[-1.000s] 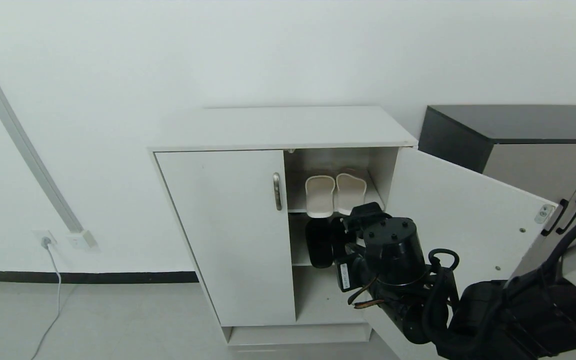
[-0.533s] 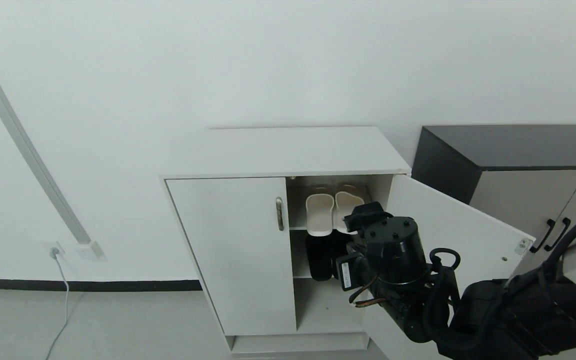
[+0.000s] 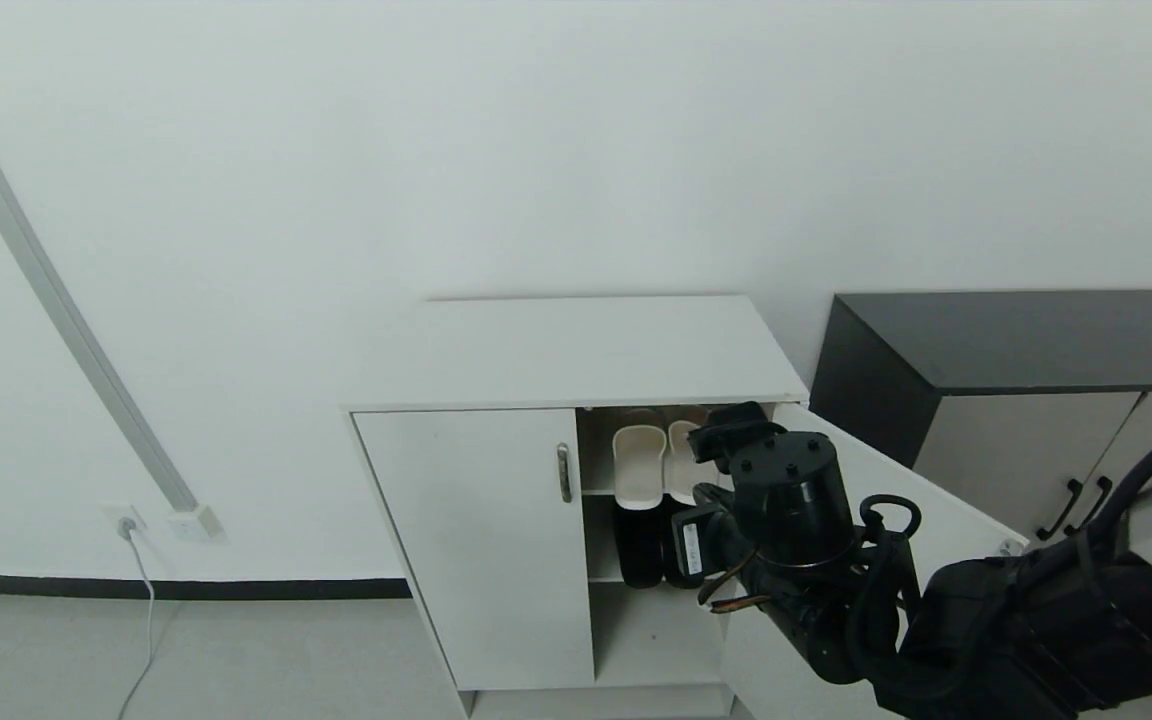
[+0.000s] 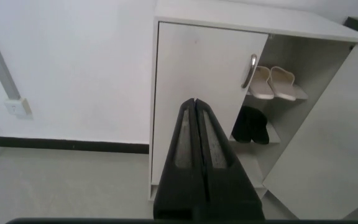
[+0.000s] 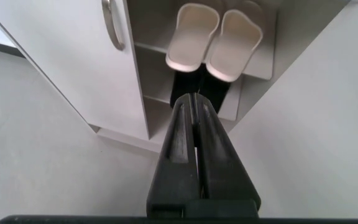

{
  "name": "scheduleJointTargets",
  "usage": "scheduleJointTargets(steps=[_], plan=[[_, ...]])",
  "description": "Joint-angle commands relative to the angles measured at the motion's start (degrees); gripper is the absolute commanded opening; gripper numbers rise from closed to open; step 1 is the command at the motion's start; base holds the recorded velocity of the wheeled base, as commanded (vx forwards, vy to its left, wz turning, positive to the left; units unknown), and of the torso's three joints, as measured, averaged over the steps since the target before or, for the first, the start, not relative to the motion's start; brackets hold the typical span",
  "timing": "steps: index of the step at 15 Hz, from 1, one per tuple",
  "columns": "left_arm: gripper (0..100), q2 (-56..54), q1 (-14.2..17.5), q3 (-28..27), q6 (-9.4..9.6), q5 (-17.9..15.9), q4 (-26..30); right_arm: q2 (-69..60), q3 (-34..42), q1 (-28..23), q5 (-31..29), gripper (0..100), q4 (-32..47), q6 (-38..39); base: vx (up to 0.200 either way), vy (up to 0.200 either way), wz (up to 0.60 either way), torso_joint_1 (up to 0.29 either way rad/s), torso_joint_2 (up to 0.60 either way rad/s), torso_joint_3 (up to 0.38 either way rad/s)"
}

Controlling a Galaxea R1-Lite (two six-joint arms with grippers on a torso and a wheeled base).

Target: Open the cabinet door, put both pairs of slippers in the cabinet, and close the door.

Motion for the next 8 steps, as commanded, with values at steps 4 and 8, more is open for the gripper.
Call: scheduleJointTargets(steps=[4,8], plan=[[0,0.0,0.0,0.0,-0.01,0.0,0.0,-0.5,0.0,0.0,0.0,0,0.0,0.0,0.0,0.0,0.0,0.261,-0.58,-0.325],[0,-0.1,0.0,0.0,-0.01,0.0,0.0,-1.6,0.2,-0.2,0.0,0,-0.5,-0.9,0.0,0.0,0.0,0.189,-0.41,-0.222]])
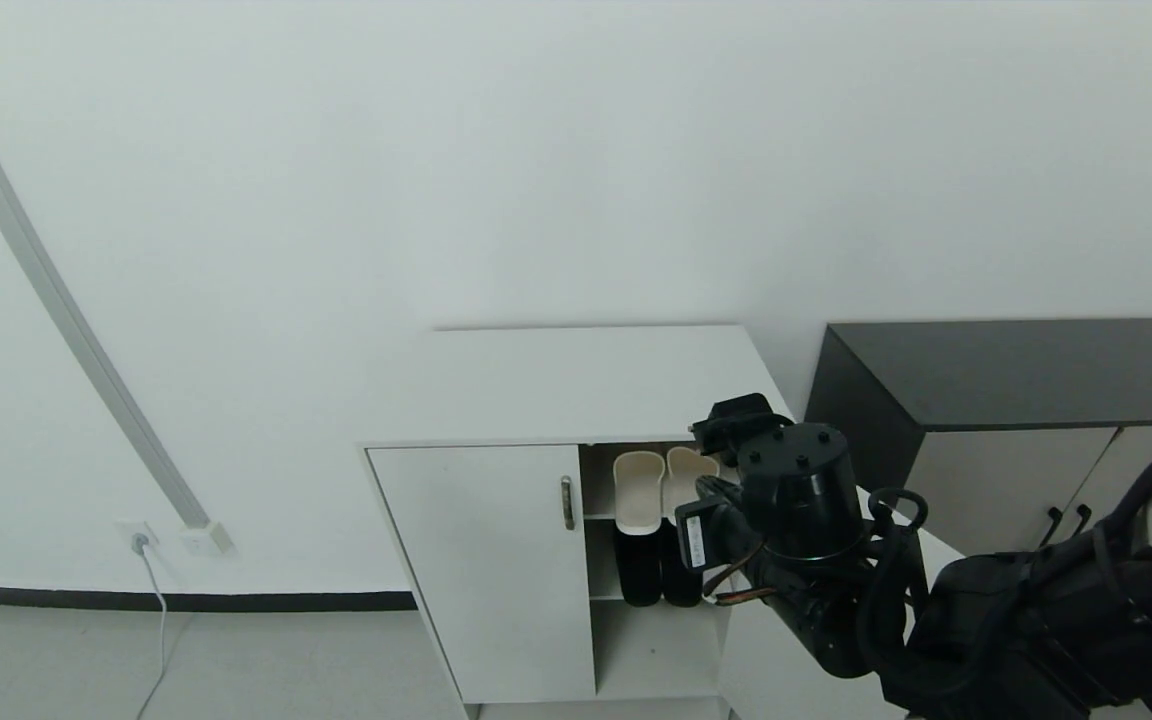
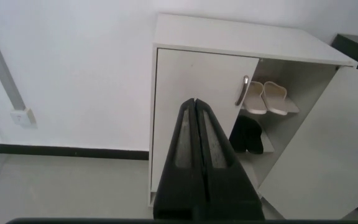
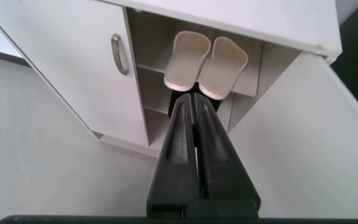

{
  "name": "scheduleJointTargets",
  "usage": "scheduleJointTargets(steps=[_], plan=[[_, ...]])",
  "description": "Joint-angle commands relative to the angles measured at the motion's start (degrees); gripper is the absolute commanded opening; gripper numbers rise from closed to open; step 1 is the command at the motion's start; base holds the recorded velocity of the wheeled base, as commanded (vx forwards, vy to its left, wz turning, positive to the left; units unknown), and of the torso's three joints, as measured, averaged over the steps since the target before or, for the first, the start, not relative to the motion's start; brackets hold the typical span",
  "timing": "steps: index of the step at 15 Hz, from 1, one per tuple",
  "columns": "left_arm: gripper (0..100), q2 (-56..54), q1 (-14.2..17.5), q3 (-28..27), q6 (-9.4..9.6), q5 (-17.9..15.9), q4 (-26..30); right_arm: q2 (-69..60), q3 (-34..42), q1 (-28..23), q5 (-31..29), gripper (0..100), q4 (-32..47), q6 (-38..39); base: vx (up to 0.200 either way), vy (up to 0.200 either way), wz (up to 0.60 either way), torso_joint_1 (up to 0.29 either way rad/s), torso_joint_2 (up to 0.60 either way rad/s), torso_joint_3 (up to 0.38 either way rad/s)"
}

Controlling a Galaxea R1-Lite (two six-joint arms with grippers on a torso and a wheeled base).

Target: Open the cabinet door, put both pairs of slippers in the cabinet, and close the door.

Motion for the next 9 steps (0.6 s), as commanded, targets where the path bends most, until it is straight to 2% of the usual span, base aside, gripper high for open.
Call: scheduleJointTargets(steps=[1,9], plan=[[0,0.0,0.0,0.0,-0.01,0.0,0.0,-0.7,0.2,0.0,0.0,0,0.0,-0.2,0.0,0.0,0.0,0.071,-0.16,-0.085],[0,0.0,0.0,0.0,-0.01,0.0,0.0,-1.0,1.0,-0.3,0.0,0,0.1,-0.7,0.0,0.0,0.0,0.004,-0.01,-0.003]])
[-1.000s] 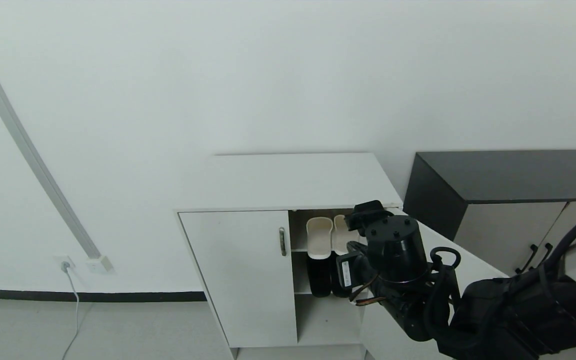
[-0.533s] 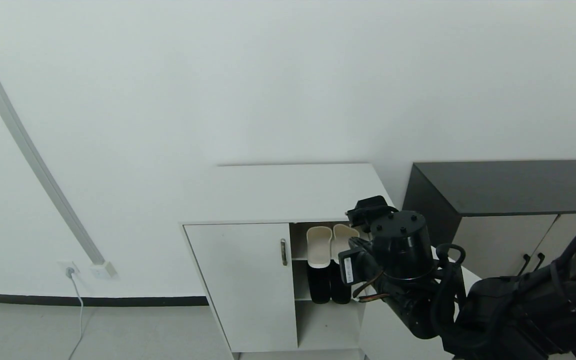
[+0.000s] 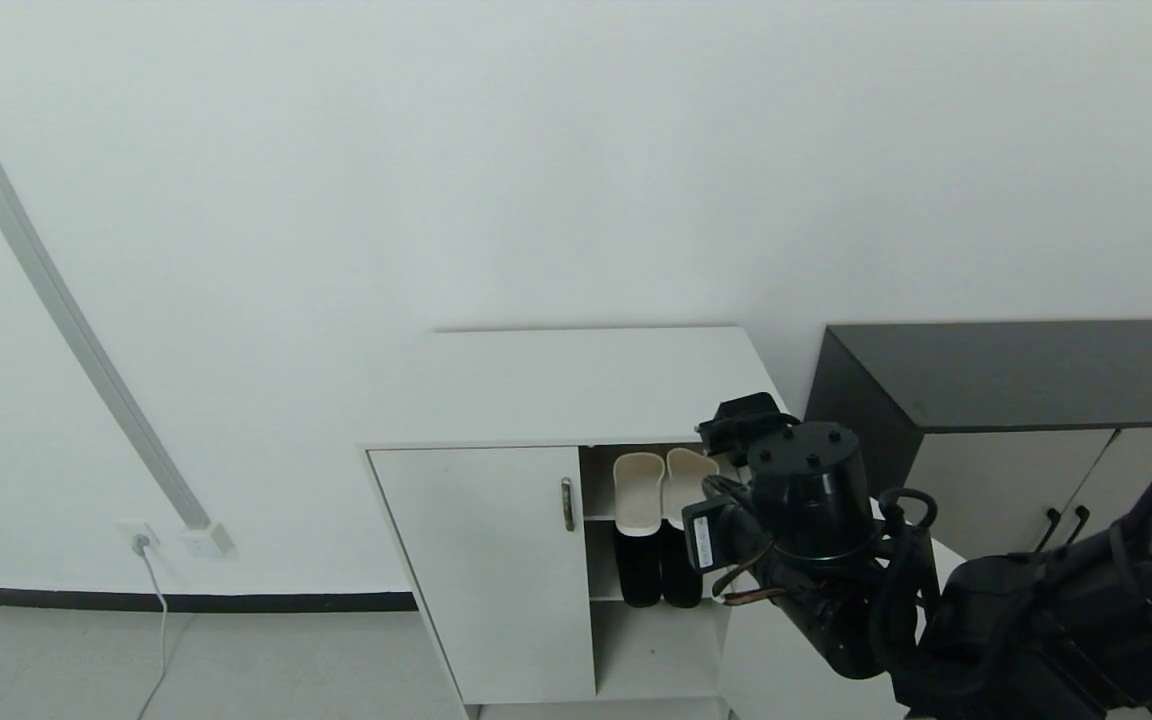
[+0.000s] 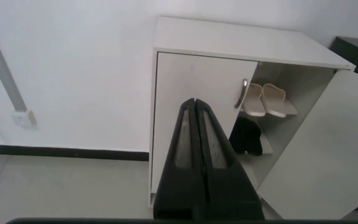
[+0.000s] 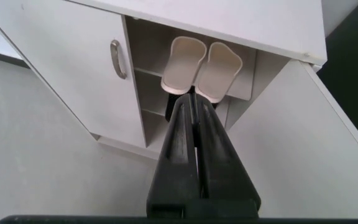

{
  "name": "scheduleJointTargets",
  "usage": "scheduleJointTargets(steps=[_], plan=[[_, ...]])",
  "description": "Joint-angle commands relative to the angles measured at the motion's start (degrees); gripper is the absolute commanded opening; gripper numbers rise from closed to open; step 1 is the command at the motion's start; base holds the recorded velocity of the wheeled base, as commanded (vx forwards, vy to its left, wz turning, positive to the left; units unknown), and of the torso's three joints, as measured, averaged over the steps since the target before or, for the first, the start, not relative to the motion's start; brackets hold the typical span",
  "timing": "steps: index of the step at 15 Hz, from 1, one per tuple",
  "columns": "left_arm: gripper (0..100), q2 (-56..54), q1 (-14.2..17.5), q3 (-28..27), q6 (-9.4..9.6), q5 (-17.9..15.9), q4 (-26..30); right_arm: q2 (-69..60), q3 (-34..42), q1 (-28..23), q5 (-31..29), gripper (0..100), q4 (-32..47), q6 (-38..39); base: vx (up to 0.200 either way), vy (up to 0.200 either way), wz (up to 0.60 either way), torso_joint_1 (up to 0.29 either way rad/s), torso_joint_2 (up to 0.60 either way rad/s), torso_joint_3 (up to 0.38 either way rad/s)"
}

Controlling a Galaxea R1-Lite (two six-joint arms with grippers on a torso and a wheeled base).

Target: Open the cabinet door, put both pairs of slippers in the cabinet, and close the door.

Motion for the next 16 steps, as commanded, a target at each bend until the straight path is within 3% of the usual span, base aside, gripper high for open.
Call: scheduleJointTargets(steps=[1,7,16], plan=[[0,0.0,0.0,0.0,-0.04,0.0,0.0,-0.1,0.2,-0.1,0.0,0,-0.1,-0.1,0.0,0.0,-0.6,0.002,0.0,-0.002],[0,0.0,0.0,0.0,-0.04,0.0,0.0,-0.1,0.3,-1.4,0.0,0,-0.1,-0.1,0.0,0.0,-0.6,0.005,0.0,0.001],[0,0.0,0.0,0.0,-0.04,0.0,0.0,-0.4,0.3,-2.4,0.0,0,-0.7,-0.5,-0.022,0.0,0.0,0.0,0.0,0.0]])
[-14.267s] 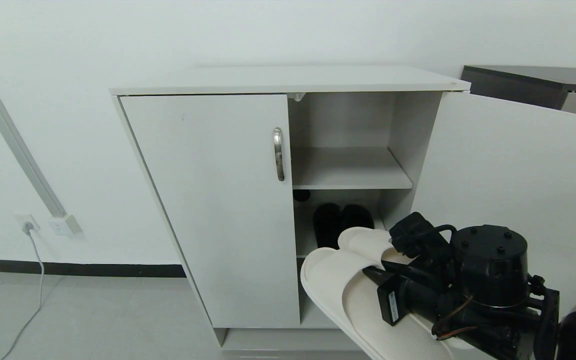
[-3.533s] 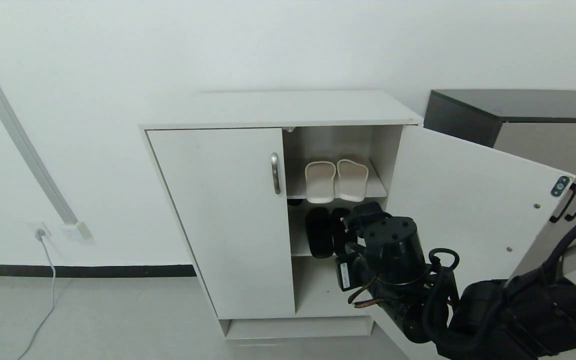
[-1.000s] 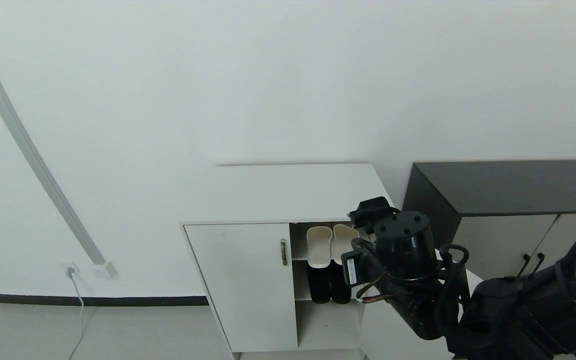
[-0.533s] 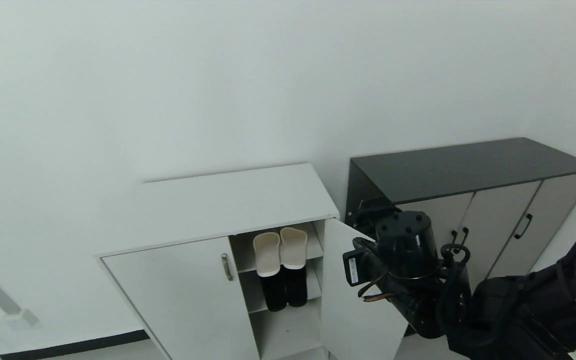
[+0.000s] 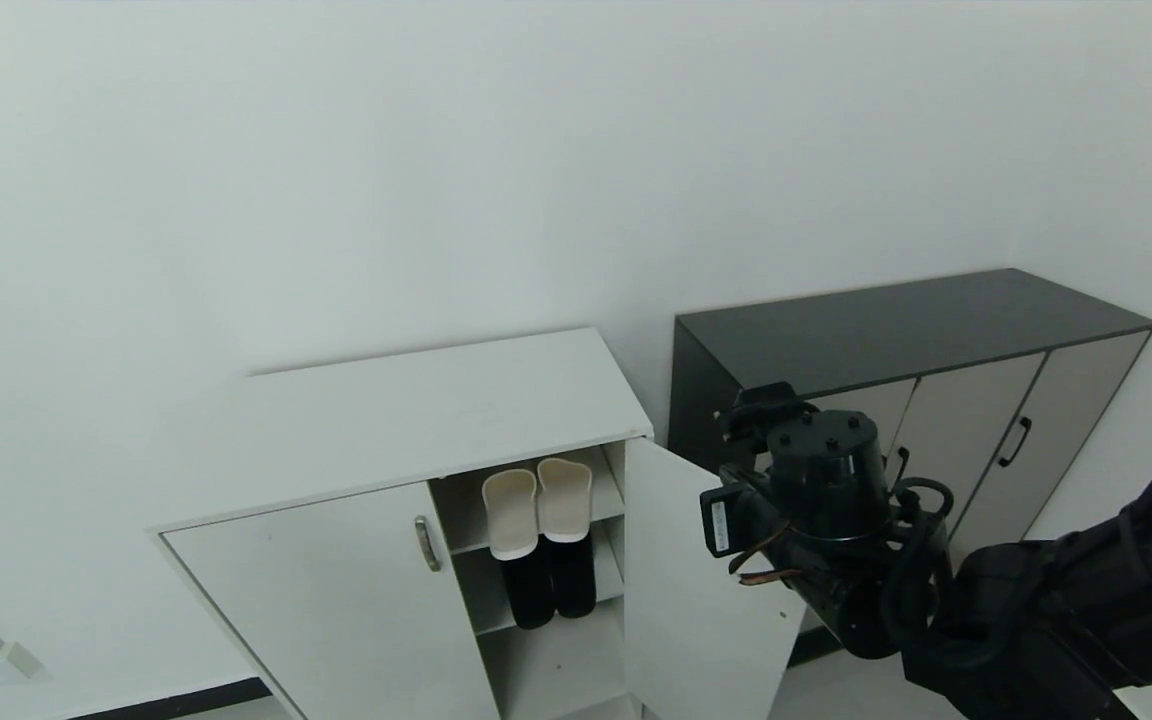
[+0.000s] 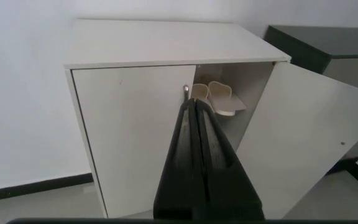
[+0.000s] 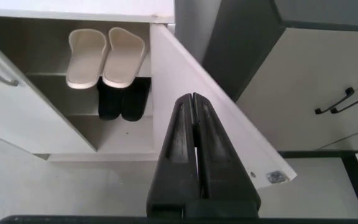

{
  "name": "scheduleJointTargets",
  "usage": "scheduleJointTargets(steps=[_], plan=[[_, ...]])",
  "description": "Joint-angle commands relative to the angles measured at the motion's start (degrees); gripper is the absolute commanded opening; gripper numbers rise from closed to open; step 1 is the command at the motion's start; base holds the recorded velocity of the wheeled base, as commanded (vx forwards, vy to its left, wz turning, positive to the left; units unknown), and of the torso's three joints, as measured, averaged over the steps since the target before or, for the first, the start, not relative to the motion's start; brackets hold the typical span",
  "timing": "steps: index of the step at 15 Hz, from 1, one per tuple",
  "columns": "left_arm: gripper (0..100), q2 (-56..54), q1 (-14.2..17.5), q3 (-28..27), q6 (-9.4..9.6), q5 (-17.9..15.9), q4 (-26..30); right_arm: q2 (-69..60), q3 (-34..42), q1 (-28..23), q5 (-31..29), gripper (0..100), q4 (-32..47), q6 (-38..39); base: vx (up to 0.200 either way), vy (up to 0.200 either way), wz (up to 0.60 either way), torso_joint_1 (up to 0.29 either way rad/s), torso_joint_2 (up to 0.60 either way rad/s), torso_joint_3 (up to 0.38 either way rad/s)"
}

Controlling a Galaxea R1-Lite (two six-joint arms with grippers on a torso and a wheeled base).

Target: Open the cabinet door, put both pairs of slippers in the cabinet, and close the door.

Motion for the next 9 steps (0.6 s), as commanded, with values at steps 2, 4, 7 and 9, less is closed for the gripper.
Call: scheduleJointTargets(steps=[2,4,7,9], plan=[[0,0.0,0.0,0.0,0.01,0.0,0.0,0.1,-0.1,-0.1,0.0,0,0.0,-0.1,-0.2,0.0,0.0,0.005,0.0,0.005],[0,0.0,0.0,0.0,0.01,0.0,0.0,0.1,0.0,-0.1,0.0,0,-0.1,-0.2,-0.2,0.0,0.0,0.007,0.0,-0.005],[0,0.0,0.0,0.0,0.01,0.0,0.0,0.2,0.0,-0.5,0.0,0,-0.4,-0.4,-0.067,0.0,0.0,-0.006,0.0,0.001],[0,0.0,0.0,0.0,0.01,0.1,0.0,0.2,0.0,-0.6,0.0,0,-0.7,-0.4,0.0,0.0,0.0,0.0,0.0,0.0]])
